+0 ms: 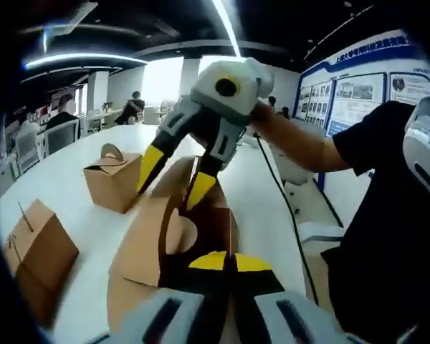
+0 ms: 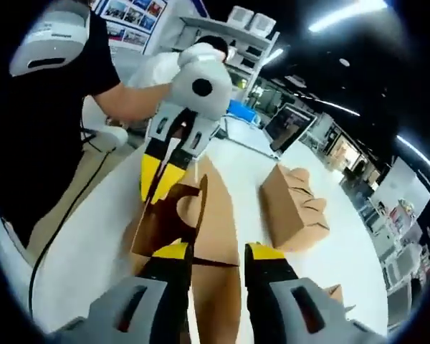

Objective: Pick up one paper box from the group, open the paper box, and remove the item inside

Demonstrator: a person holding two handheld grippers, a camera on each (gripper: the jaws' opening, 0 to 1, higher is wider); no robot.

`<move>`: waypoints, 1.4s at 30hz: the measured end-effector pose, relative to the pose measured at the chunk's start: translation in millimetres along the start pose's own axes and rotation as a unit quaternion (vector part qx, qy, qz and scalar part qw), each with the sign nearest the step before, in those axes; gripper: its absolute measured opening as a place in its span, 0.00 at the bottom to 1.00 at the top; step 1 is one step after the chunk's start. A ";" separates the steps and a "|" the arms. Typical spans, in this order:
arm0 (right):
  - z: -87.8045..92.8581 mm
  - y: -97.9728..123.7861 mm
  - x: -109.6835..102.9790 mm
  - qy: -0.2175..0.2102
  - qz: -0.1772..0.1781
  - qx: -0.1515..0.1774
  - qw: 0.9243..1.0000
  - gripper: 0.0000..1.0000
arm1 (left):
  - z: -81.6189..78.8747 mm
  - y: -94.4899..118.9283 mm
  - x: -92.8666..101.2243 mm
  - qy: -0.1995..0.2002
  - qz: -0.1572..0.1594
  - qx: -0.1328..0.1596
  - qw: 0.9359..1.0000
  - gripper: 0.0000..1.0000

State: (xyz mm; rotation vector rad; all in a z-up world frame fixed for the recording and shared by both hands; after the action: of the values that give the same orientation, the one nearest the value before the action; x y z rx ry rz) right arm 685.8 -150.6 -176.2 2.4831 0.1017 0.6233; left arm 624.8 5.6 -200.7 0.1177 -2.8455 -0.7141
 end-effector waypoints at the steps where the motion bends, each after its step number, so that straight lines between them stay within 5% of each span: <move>1: -0.4 -1.0 -0.7 -0.001 -0.002 0.001 1.000 0.25 | -0.6 -0.4 -2.0 0.002 0.004 0.001 1.000 0.05; 4: 0.5 -2.2 -6.8 -0.009 -0.018 0.004 1.000 0.14 | 0.2 0.1 -1.8 0.006 0.011 -0.001 1.000 0.05; 11: 2.4 3.7 -11.0 -0.012 0.015 0.013 1.000 0.05 | 1.7 0.8 0.7 0.000 0.010 0.002 1.000 0.05; 15: -4.4 10.5 -6.6 -0.059 0.045 0.049 0.996 0.03 | 1.9 1.5 -0.1 0.001 0.019 0.001 1.000 0.05; 20: 1.6 14.0 2.7 -0.121 0.027 0.107 0.986 0.03 | 1.9 1.7 1.0 -0.006 0.022 -0.002 1.000 0.05; 23: 9.8 20.6 19.5 -0.214 0.007 0.166 0.963 0.03 | 2.5 0.9 3.7 -0.013 0.056 -0.008 0.998 0.05; 25: 22.6 19.6 27.7 -0.264 -0.002 0.167 0.950 0.03 | 1.4 0.3 0.4 -0.013 0.057 -0.008 0.998 0.05; 29: 43.8 13.2 42.7 -0.374 -0.002 0.179 0.910 0.03 | -0.2 -0.6 -0.7 -0.012 0.064 -0.016 0.998 0.05; 30: 51.9 8.3 43.6 -0.424 -0.004 0.177 0.888 0.03 | -0.1 -0.4 -0.8 -0.012 0.065 -0.017 0.998 0.05; 31: 56.0 6.1 43.8 -0.448 -0.005 0.174 0.877 0.03 | 0.0 -0.3 -1.2 -0.013 0.066 -0.016 0.998 0.05; 34: 68.3 -3.1 38.9 -0.532 -0.023 0.179 0.827 0.03 | 1.1 0.4 -0.9 -0.015 0.068 -0.015 0.997 0.05; 42: 74.4 -12.5 25.7 -0.583 -0.014 0.213 0.784 0.04 | 2.1 0.6 -1.7 -0.014 0.074 -0.010 0.997 0.05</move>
State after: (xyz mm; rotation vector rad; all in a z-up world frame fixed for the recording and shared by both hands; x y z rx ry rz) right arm 743.2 -173.1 -226.6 2.8123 -0.2250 -1.1264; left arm 625.9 7.3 -202.5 -0.1048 -2.8354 -0.7192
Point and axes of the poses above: the point that each gripper's makers call its tool centre point, and the gripper's own axes: y roughly backward along the fingers, x roughly to its right, z roughly out of its underside, the point moved 9 cm from there along y, roughly backward along the fingers, and after that the axes turned 4 degrees about x, right-handed, at the moved point
